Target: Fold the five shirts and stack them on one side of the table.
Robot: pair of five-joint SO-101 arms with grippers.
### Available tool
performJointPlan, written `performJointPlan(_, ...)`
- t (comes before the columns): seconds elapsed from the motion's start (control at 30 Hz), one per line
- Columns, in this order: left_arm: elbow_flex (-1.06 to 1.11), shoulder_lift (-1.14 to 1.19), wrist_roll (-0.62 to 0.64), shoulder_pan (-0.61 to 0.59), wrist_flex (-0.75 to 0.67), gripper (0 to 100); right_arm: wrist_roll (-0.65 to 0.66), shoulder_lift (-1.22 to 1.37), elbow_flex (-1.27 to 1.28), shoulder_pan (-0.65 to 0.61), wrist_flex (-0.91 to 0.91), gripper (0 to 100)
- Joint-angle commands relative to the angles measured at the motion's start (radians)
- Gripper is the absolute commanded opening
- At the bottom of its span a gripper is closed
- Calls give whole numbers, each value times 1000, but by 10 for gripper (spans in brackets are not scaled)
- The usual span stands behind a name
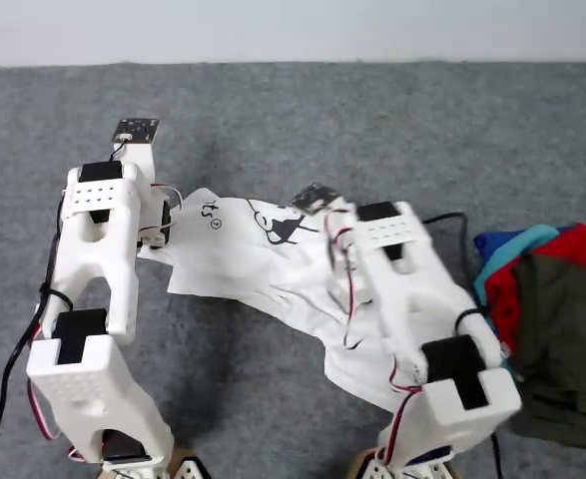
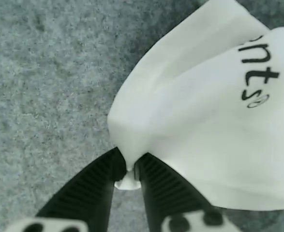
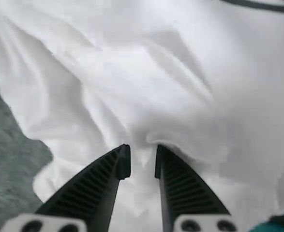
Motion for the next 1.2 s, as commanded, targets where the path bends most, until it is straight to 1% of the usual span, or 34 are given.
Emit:
performJointPlan(0.0,-7,-14,-5,2,-3,13,66,-91,-3,82,5,102)
performJointPlan(0.07,-7,-14,-5,2,-2,13,97,-110,-3,125,-2,102)
performJointPlan(0.13,-7,-14,-5,2,-2,13,117,-111,0,168,-47,103)
performJointPlan(0.2,-7,-14,-5,2,-2,13,117,-111,2,213,-104,104)
performJointPlan(0.27,-7,-14,-5,2,-2,13,117,-120,-2,231,-127,104)
performJointPlan(0.33,-7,-14,-5,2,-2,13,115,-124,-3,228,-124,103)
performJointPlan(0.47,-7,-14,-5,2,0,13,103,-125,-41,211,-59,102)
performJointPlan(0.6,-7,-14,-5,2,0,13,0,-124,-180,211,41,102)
performJointPlan(0.83,-7,-14,-5,2,2,13,-101,-116,-374,197,183,103)
performJointPlan(1.07,-7,-14,-5,2,2,13,-178,-81,-238,99,108,104)
performJointPlan(1.17,-7,-14,-5,2,2,13,-183,-61,-213,101,58,104)
